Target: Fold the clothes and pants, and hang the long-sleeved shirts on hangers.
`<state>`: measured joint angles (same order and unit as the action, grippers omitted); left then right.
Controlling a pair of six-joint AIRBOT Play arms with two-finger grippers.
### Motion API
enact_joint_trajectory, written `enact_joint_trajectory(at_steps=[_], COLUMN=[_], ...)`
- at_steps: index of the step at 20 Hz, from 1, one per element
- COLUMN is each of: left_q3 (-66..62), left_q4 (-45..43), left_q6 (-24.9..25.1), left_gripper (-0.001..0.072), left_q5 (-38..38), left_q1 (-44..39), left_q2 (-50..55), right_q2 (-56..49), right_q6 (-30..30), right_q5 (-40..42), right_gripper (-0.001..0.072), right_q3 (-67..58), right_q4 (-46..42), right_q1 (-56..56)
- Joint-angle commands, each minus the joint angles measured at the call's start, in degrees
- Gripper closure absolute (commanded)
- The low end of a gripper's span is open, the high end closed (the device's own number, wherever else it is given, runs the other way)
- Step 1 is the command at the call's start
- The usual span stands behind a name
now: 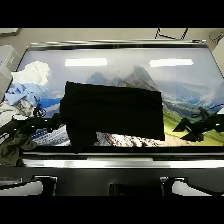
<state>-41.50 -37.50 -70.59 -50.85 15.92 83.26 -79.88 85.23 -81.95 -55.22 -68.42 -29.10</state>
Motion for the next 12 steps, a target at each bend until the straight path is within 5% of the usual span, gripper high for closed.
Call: enact_joint_trajectory(at_steps=[1,7,9,11,12], left_q3=[-0.74,-0.98,-1.16,-2.69,-4.44], left_q4=[1.70,1.70,1.73,1.51,1.46], left_q6=[1.07,1.84,1.62,1.86,3.41], left_gripper=[0.0688,0.0688,0.0688,0.0690,0.0691], left_q5=[-0.33,-2.12,-2.73,-3.85,-3.74], left_q1=[-0.83,-0.90,-0.87,-0.87,-0.90], left_q2=[-0.50,-3.69,-4.68,-5.97,-7.63], right_q2=[-0.07,-3.80,-4.15,-3.10,-1.90], right_q6=[0.13,-0.31,0.11,-0.94,-1.92], right_q5=[7.58,10.60,8.15,5.68,5.31], right_gripper=[0.0111,0.0150,0.0327,0.0674,0.0676], right_q3=[4.63,6.08,5.97,4.48,2.60], right_q4=[0.13,7.08,8.17,7.93,7.69], right_q1=[4.98,12.61,15.69,17.09,17.09])
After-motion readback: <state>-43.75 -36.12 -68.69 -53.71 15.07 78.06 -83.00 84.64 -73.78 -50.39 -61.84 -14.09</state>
